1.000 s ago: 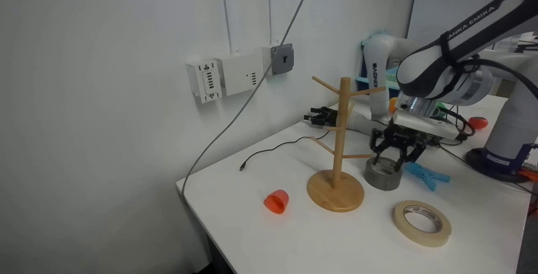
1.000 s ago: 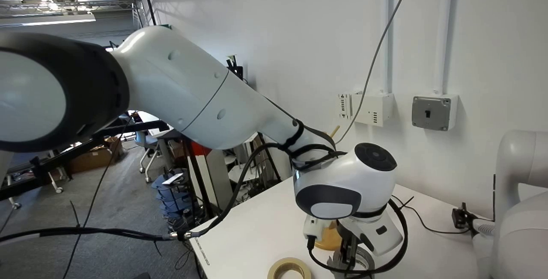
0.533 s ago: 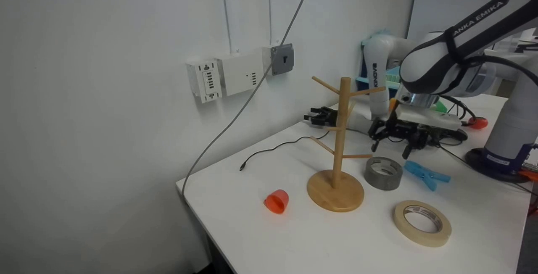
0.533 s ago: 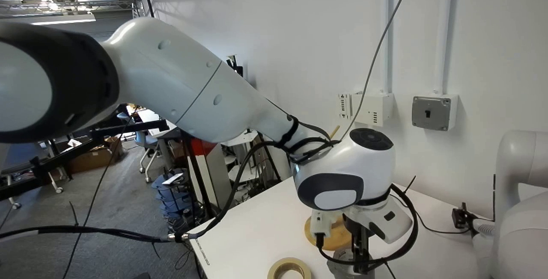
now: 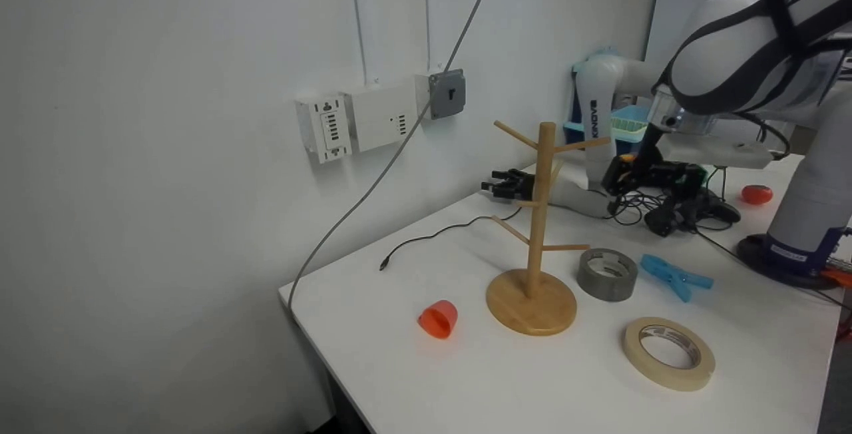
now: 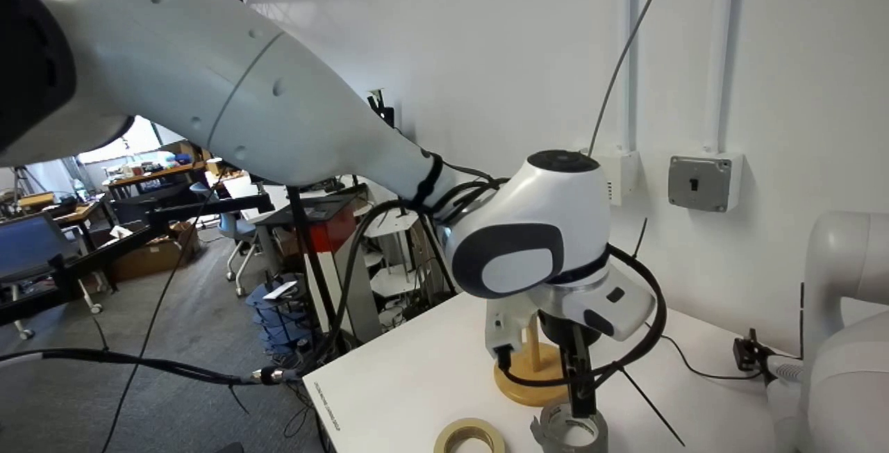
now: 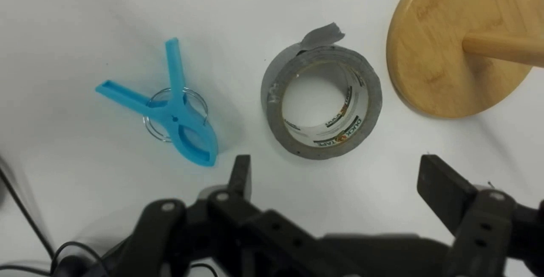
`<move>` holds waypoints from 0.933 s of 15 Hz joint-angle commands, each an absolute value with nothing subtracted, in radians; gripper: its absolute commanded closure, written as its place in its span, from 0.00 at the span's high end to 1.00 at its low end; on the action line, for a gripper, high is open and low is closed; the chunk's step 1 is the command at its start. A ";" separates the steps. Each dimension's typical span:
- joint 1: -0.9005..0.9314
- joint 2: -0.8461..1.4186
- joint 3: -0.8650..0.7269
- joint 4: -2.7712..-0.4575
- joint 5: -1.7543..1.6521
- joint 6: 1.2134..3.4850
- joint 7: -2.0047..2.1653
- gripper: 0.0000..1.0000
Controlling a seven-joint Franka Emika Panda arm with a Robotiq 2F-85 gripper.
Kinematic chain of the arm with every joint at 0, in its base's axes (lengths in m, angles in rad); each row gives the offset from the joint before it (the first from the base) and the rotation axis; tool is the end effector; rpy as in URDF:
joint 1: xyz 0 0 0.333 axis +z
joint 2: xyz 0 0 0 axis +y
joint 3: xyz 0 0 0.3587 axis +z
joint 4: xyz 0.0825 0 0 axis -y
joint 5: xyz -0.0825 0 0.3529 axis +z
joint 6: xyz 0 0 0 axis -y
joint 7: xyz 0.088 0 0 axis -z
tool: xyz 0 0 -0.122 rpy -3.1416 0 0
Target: Remove the peg and gray tape one at a time from the wooden holder and put them on the table
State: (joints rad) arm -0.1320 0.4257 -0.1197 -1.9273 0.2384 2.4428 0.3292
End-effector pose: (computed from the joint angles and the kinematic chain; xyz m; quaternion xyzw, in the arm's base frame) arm 0.6129 -0.1485 0.3236 -0.9291 0.3623 -0.0455 0.0582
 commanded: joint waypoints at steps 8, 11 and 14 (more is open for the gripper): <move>-0.067 -0.049 -0.093 -2.329 0.130 2.520 0.269 1.00; -0.062 -0.139 -0.065 -2.399 0.082 2.594 0.264 1.00; -0.056 -0.205 -0.036 -2.457 0.073 2.661 0.256 1.00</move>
